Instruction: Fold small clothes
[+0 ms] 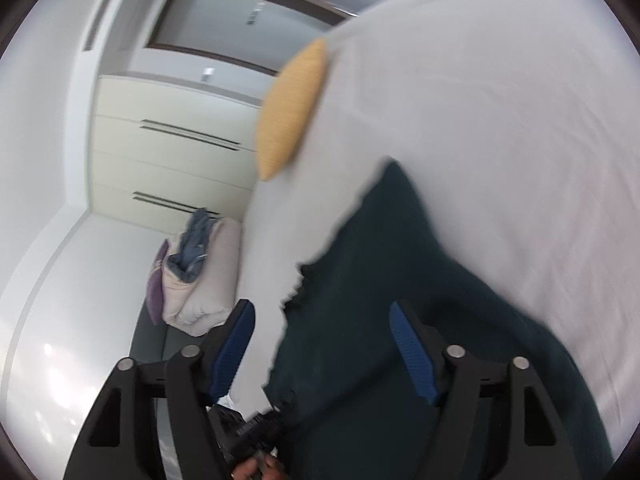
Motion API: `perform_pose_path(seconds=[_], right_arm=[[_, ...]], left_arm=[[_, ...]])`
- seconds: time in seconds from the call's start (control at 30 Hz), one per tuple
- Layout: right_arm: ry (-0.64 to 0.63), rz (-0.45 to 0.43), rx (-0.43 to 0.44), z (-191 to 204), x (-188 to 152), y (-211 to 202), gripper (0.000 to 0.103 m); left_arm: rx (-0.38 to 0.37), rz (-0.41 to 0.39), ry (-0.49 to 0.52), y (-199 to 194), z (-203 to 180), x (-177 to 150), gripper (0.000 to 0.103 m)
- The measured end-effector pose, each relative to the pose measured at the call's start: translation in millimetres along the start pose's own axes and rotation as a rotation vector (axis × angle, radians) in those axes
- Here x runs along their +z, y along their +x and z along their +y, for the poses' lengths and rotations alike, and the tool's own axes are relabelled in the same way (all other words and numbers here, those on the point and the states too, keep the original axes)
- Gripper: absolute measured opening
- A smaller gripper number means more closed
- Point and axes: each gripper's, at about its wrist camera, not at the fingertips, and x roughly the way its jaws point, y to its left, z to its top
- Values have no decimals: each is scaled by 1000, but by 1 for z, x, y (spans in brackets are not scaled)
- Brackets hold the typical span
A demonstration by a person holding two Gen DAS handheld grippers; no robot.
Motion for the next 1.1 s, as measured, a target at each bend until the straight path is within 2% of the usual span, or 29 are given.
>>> perform_pose_path(seconds=[0.13, 0.23, 0.27, 0.3, 0.43, 0.5, 0.53, 0.6, 0.7, 0.8, 0.87, 0.93, 1.0, 1.03, 1.1], right_arm=[[1, 77, -15, -8, 27, 47, 76], [1, 157, -86, -28, 38, 76, 77], [8, 185, -104, -39, 39, 82, 73], [4, 180, -97, -44, 39, 80, 63], [19, 189, -19, -62, 32, 49, 62], [32, 194, -17, -70, 30, 31, 62], [47, 186, -12, -73, 30, 20, 62], [73, 139, -70, -73, 36, -6, 71], [50, 81, -14, -56, 45, -28, 74], [-23, 105, 27, -27, 51, -15, 79], [-75, 164, 36, -12, 47, 8, 80], [-94, 219, 16, -11, 37, 35, 79], [-86, 259, -33, -25, 23, 53, 80], [-82, 278, -56, -34, 16, 59, 76], [-112, 250, -45, -45, 5, 50, 64]], left_arm=[[15, -14, 58, 1, -4, -3, 8], [-8, -16, 54, 1, -1, -4, 8], [-18, -17, 47, 1, 0, -4, 8], [-23, -18, 43, 1, 1, -5, 8], [-28, -19, 38, -1, 2, -6, 8], [-19, -14, 35, -3, 2, -6, 9], [-10, -10, 35, -7, 2, -6, 9], [6, -2, 30, -15, 3, -5, 10], [52, -13, 29, -33, 6, -6, 11], [111, -69, 20, -55, 9, -8, 11], [96, -110, 17, -71, 10, -13, 11], [85, -148, 10, -89, 15, -22, 11], [109, -170, 1, -103, 21, -33, 11], [114, -178, -16, -113, 27, -43, 11], [109, -183, -53, -126, 36, -57, 11]])
